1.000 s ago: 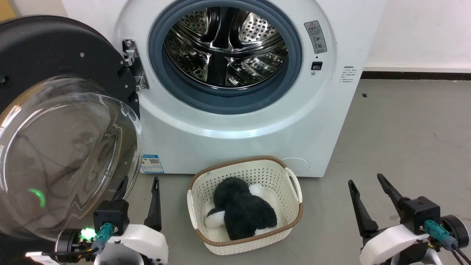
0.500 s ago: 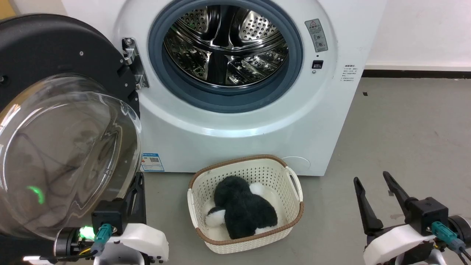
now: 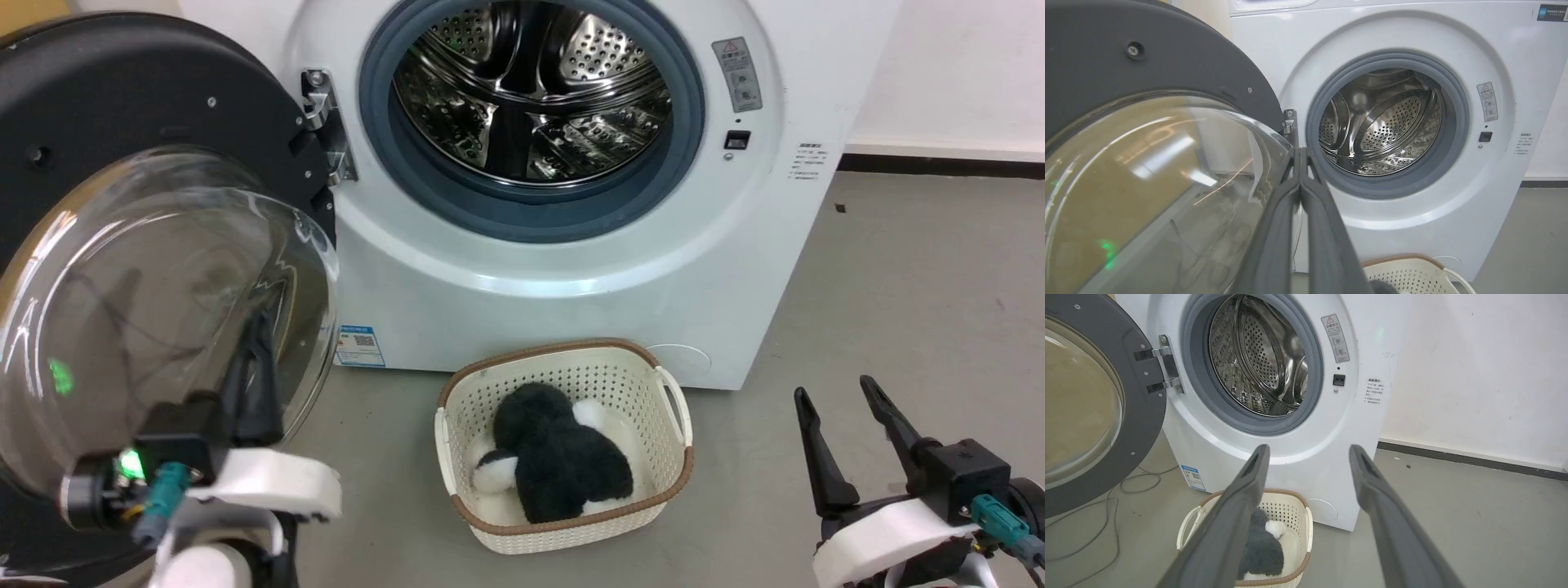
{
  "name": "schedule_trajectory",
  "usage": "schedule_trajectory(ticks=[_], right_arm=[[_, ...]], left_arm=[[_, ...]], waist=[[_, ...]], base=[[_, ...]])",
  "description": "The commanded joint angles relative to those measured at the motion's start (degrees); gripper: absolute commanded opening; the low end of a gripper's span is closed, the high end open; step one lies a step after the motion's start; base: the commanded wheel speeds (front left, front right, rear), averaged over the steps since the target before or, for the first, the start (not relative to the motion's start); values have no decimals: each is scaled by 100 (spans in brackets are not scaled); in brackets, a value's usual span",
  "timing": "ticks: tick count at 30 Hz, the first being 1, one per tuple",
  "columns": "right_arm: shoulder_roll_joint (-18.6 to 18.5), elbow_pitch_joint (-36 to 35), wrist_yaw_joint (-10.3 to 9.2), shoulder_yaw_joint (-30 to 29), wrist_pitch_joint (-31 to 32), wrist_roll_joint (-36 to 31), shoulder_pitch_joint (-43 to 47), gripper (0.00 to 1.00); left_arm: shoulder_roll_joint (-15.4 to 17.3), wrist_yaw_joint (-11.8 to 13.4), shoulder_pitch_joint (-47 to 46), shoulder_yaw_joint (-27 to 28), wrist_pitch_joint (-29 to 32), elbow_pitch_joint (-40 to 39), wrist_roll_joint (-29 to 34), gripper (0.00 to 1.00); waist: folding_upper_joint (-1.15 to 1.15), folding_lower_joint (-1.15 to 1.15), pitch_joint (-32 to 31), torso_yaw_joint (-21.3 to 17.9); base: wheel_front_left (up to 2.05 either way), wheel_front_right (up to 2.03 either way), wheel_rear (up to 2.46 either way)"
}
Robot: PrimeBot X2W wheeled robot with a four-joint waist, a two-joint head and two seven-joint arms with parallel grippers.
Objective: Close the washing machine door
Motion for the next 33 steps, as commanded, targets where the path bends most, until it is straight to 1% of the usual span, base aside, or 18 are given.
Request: schedule_trajectory(ticks=[1, 9, 15, 18, 25, 26, 33], right_arm=[[7, -32, 1, -24, -53, 49, -46, 100], [9, -51, 2, -65, -148, 74, -92, 100], [10, -91, 2, -117, -219, 92, -132, 100], [10, -108, 2, -150, -255, 97, -148, 100], [12, -118, 2, -201, -339, 100, -195, 100], [13, -130, 2, -209, -398, 126, -238, 100], [14, -143, 3, -232, -482, 146, -285, 100]], left_arm=[[56, 0, -147, 58, -57, -80, -29, 0], [183, -193, -679, 466, -153, -313, -284, 0], [145, -354, -1144, 963, -224, -282, -797, 0], [205, -426, -1340, 1213, -260, -234, -992, 0], [505, -536, -1713, 1695, -344, -42, -1344, 0], [731, -575, -1990, 2041, -308, 245, -1778, 0], [1080, -609, -2292, 2472, -18, 861, -2358, 0]], waist=[[0, 0, 18, 38], [0, 0, 105, 255], [0, 0, 188, 427], [0, 0, 236, 526], [0, 0, 341, 770], [0, 0, 400, 937], [0, 0, 499, 1128]], base=[[0, 0, 0], [0, 0, 0], [0, 0, 0], [0, 0, 0], [0, 0, 0], [0, 0, 0], [0, 0, 0]])
